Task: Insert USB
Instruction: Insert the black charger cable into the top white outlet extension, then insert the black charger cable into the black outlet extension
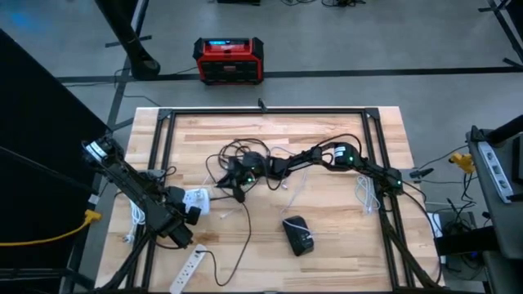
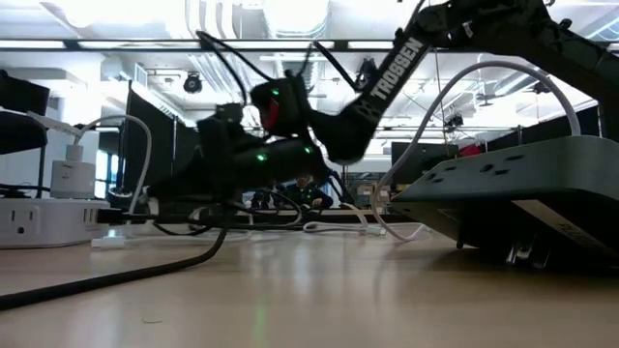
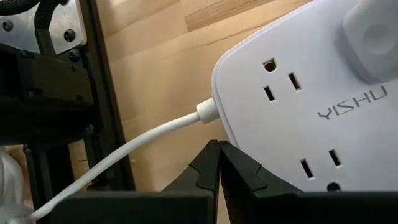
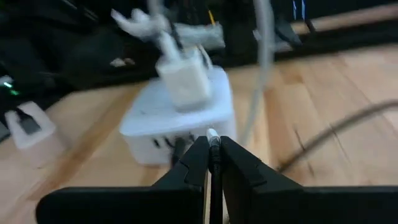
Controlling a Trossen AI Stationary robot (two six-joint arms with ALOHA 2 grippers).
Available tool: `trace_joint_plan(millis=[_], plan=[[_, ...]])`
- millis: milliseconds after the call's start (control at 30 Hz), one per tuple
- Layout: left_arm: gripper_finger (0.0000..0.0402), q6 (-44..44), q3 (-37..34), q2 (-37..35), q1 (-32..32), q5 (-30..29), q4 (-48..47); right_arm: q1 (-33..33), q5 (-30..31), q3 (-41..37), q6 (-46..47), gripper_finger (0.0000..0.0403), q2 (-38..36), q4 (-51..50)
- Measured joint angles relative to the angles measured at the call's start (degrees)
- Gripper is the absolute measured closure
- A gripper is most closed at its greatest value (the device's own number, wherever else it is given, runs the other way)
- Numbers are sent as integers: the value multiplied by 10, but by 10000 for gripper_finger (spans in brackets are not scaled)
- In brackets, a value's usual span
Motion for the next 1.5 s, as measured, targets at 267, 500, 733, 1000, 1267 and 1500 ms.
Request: trace_joint_plan(millis=[267, 500, 733, 1000, 1267, 1500], plan=[[401, 0, 0, 0, -1, 0, 5, 32, 0, -21, -30, 389, 13, 101], [401, 0, 0, 0, -1, 0, 14, 35, 25, -8, -31, 389, 35, 102], [401, 0, 0, 0, -1, 0, 21, 32, 34, -3, -35, 389, 37, 101], [401, 0, 0, 0, 0, 0, 23, 36, 36, 6, -66, 389, 37, 74], [401, 2, 89, -3, 0, 19, -128, -10, 15, -109, -69, 389, -98, 73], [401, 5, 168, -4, -1, -126, -212, -27, 49, -288, -216, 389, -343, -27]])
